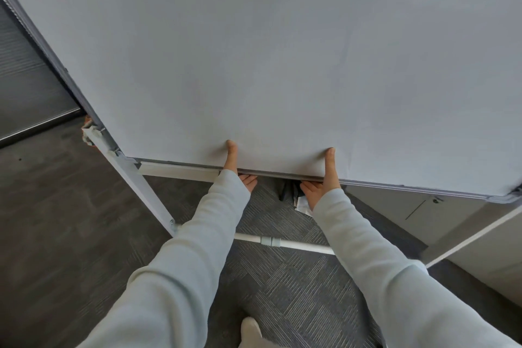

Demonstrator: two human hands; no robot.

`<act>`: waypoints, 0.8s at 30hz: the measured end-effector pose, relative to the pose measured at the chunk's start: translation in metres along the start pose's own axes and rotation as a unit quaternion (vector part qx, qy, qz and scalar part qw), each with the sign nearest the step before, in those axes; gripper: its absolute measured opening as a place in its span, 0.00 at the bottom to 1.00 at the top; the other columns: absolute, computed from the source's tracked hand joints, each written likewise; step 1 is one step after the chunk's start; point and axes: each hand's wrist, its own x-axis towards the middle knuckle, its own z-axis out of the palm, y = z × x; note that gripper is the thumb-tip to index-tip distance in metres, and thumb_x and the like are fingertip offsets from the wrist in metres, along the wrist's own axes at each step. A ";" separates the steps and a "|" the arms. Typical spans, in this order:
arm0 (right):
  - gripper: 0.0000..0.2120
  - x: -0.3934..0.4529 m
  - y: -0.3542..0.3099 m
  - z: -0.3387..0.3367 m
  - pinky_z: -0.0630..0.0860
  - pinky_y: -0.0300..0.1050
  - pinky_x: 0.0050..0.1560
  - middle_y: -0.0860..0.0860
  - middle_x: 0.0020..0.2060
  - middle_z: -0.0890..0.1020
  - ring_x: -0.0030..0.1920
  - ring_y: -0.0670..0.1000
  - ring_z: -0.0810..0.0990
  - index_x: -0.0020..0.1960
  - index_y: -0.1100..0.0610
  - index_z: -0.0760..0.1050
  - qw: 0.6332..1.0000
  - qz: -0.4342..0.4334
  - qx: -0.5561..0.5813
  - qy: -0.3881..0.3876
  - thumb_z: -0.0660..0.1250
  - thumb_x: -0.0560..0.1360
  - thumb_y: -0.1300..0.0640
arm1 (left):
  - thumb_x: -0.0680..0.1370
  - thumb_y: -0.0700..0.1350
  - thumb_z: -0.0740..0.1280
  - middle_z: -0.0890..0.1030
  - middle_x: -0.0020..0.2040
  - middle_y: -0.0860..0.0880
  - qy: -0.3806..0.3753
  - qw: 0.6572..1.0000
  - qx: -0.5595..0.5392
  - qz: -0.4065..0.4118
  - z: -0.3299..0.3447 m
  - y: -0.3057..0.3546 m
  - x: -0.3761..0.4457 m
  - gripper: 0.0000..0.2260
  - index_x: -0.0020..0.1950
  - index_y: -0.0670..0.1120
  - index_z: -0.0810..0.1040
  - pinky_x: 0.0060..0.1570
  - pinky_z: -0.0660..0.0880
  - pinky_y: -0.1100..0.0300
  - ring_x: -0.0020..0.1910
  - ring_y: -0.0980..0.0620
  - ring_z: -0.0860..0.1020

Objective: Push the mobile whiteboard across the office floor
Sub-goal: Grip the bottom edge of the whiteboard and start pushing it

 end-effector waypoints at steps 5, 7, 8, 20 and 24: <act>0.53 0.026 0.045 0.074 0.65 0.52 0.71 0.60 0.73 0.65 0.69 0.60 0.69 0.75 0.61 0.56 1.000 0.011 0.001 -0.026 0.72 0.63 0.34 | 0.62 0.69 0.70 0.70 0.67 0.38 -0.002 1.000 -0.017 0.004 -0.035 0.075 0.043 0.48 0.71 0.41 0.61 0.69 0.63 0.45 0.67 0.39 0.69; 0.51 0.033 0.062 0.099 0.65 0.51 0.71 0.60 0.72 0.66 0.69 0.59 0.70 0.75 0.60 0.56 0.999 0.021 -0.003 -0.027 0.72 0.64 0.34 | 0.62 0.69 0.70 0.70 0.67 0.38 0.000 1.000 -0.023 0.005 -0.048 0.101 0.055 0.48 0.71 0.41 0.61 0.69 0.63 0.45 0.67 0.39 0.68; 0.51 0.036 0.069 0.111 0.64 0.51 0.71 0.59 0.72 0.66 0.69 0.59 0.70 0.75 0.60 0.56 0.999 0.026 -0.004 -0.027 0.72 0.64 0.34 | 0.63 0.69 0.70 0.69 0.68 0.39 0.001 1.000 -0.024 0.007 -0.053 0.112 0.061 0.48 0.72 0.41 0.61 0.69 0.62 0.45 0.68 0.39 0.68; 0.53 0.080 0.154 0.241 0.65 0.51 0.71 0.59 0.73 0.65 0.70 0.59 0.69 0.75 0.59 0.56 0.999 0.029 -0.004 -0.025 0.73 0.62 0.34 | 0.61 0.69 0.70 0.70 0.67 0.39 0.000 1.000 -0.029 0.010 -0.118 0.237 0.133 0.48 0.71 0.41 0.62 0.69 0.63 0.46 0.66 0.39 0.70; 0.56 0.093 0.186 0.283 0.65 0.52 0.71 0.59 0.73 0.65 0.69 0.58 0.70 0.76 0.59 0.56 0.999 0.026 -0.001 -0.019 0.74 0.59 0.33 | 0.63 0.69 0.69 0.70 0.67 0.38 -0.008 1.000 -0.016 -0.003 -0.144 0.280 0.156 0.47 0.70 0.40 0.61 0.69 0.63 0.47 0.66 0.40 0.70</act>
